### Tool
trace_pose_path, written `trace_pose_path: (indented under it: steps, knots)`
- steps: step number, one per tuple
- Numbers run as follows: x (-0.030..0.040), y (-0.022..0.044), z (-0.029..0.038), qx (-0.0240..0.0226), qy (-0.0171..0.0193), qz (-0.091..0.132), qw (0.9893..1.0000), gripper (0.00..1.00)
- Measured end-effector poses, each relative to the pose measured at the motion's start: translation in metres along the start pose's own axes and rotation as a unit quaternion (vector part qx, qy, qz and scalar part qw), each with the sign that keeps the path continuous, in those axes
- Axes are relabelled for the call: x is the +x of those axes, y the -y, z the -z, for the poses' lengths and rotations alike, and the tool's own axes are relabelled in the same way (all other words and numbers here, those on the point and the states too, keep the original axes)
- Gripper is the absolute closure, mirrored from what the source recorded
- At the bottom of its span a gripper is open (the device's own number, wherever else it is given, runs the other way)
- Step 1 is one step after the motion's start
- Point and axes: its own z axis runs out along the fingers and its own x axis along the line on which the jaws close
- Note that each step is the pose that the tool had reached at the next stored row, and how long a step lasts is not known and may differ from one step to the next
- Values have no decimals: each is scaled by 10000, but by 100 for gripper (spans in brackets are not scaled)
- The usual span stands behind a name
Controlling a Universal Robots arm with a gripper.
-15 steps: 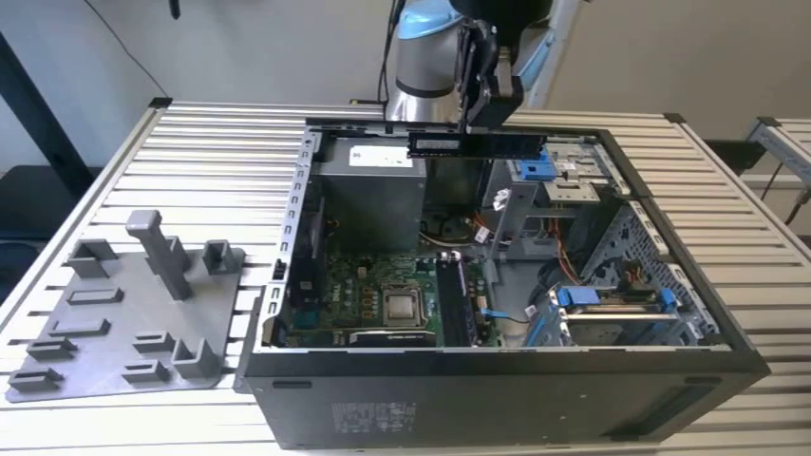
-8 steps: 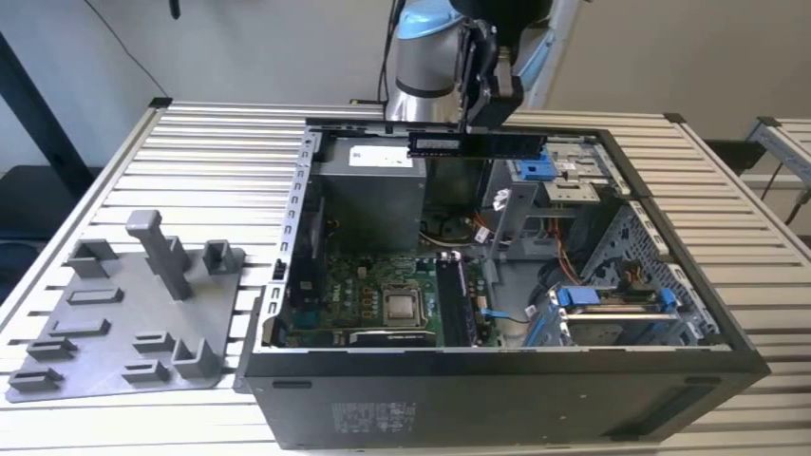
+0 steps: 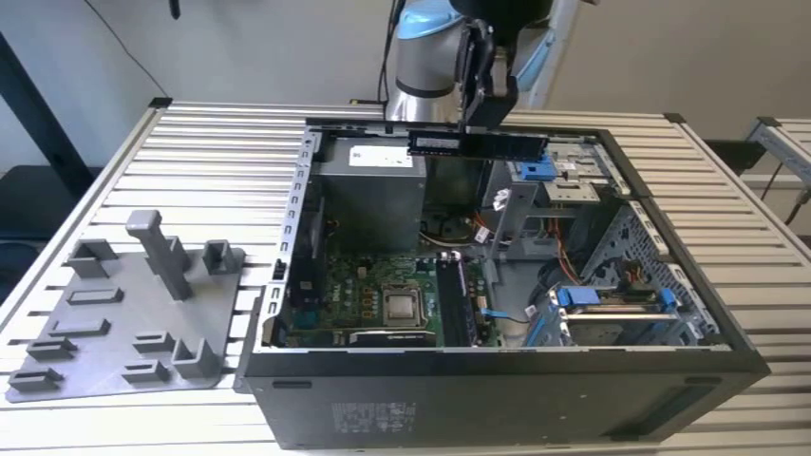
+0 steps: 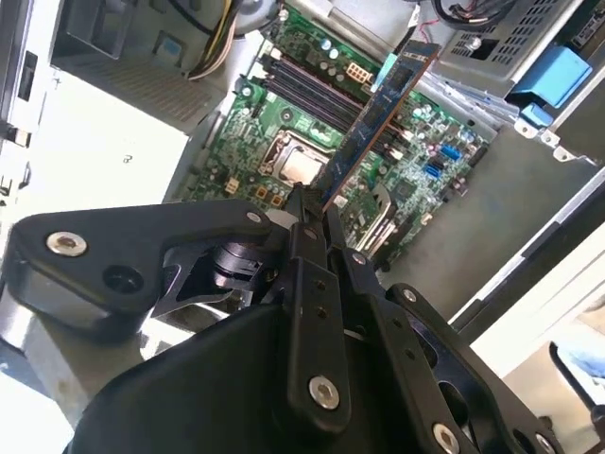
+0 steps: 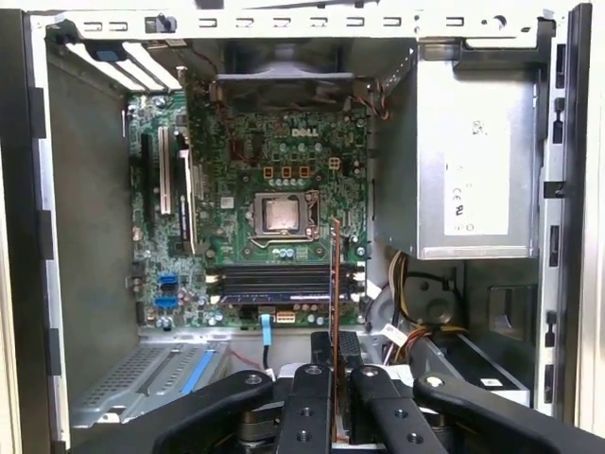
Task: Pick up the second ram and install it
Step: 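Insert the second ram into the second slot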
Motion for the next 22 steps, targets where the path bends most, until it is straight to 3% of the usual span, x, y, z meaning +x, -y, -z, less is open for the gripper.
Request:
trace_pose_path:
  steps: [6, 12, 17, 22]
  knots:
    - [0, 0, -1, 4, 0, -297, 9996, 86]
    - [0, 0, -2, 8, -2, -584, 9983, 86]
    - [0, 0, -2, 12, -7, -899, 9960, 86]
    - [0, 1, -3, 17, -14, -1224, 9925, 86]
